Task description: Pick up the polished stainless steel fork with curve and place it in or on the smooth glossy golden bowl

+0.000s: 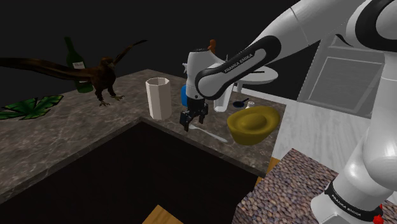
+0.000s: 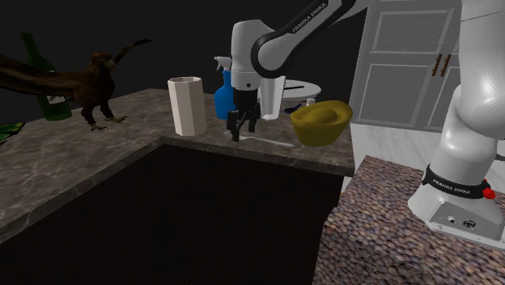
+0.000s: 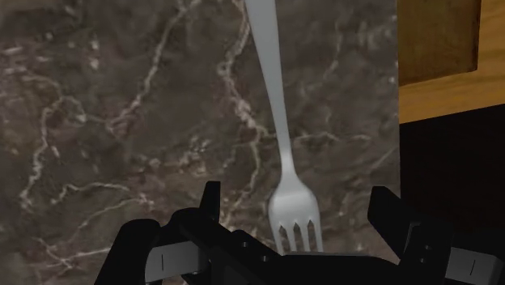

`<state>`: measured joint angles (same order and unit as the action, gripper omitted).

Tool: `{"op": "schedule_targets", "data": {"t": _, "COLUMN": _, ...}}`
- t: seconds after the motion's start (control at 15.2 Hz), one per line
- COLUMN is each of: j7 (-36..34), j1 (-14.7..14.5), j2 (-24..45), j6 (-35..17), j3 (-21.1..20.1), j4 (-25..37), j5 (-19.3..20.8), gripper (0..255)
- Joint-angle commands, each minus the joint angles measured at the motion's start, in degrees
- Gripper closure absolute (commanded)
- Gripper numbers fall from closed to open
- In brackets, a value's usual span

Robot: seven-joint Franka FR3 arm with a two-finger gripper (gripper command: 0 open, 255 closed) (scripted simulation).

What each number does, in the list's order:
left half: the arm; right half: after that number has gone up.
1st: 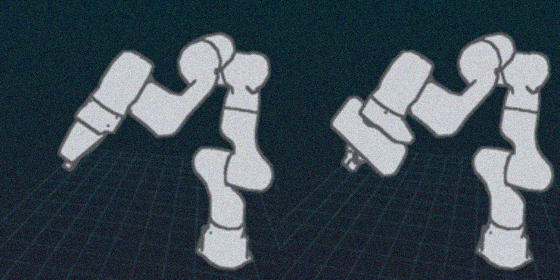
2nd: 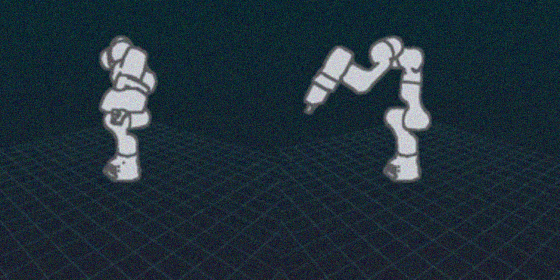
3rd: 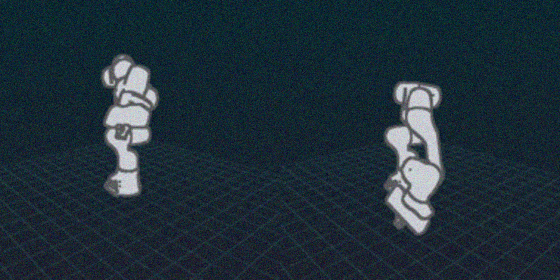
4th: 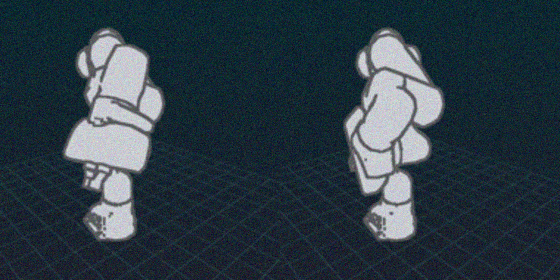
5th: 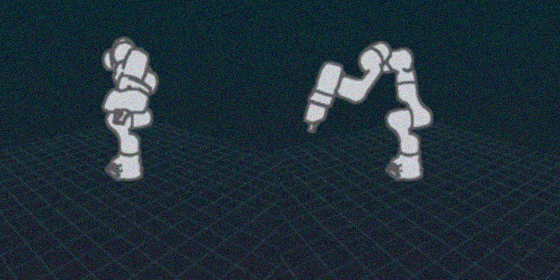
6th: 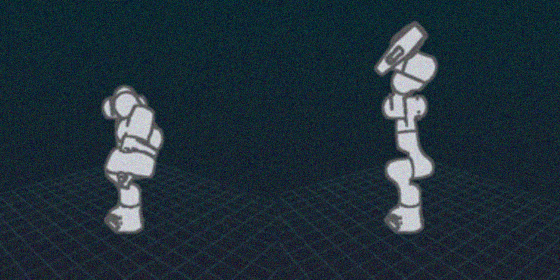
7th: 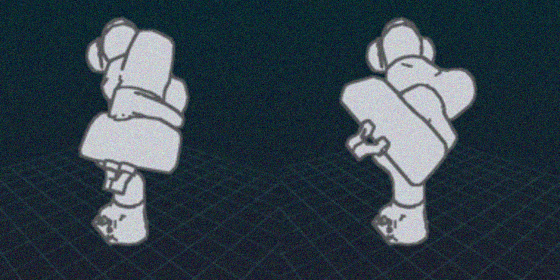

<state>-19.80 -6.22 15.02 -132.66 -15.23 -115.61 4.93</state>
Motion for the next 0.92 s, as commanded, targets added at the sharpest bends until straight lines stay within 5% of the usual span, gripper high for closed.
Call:
{"op": "schedule_targets", "data": {"t": 0.0, "j7": 0.00, "j1": 0.00, "j2": 0.00, "j6": 0.00, "j3": 0.00, "j4": 0.00, "j5": 0.00, "gripper": 0}}
{"op": "schedule_targets", "data": {"t": 0.07, "j7": 0.00, "j1": 0.00, "j2": 0.00, "j6": 0.00, "j3": 0.00, "j4": 0.00, "j5": 0.00, "gripper": 255}}
{"op": "schedule_targets", "data": {"t": 0.86, "j7": 0.35, "j1": 0.13, "j2": -1.30, "j6": 1.99, "j3": -0.17, "j4": 0.75, "j5": -0.53, "gripper": 255}}
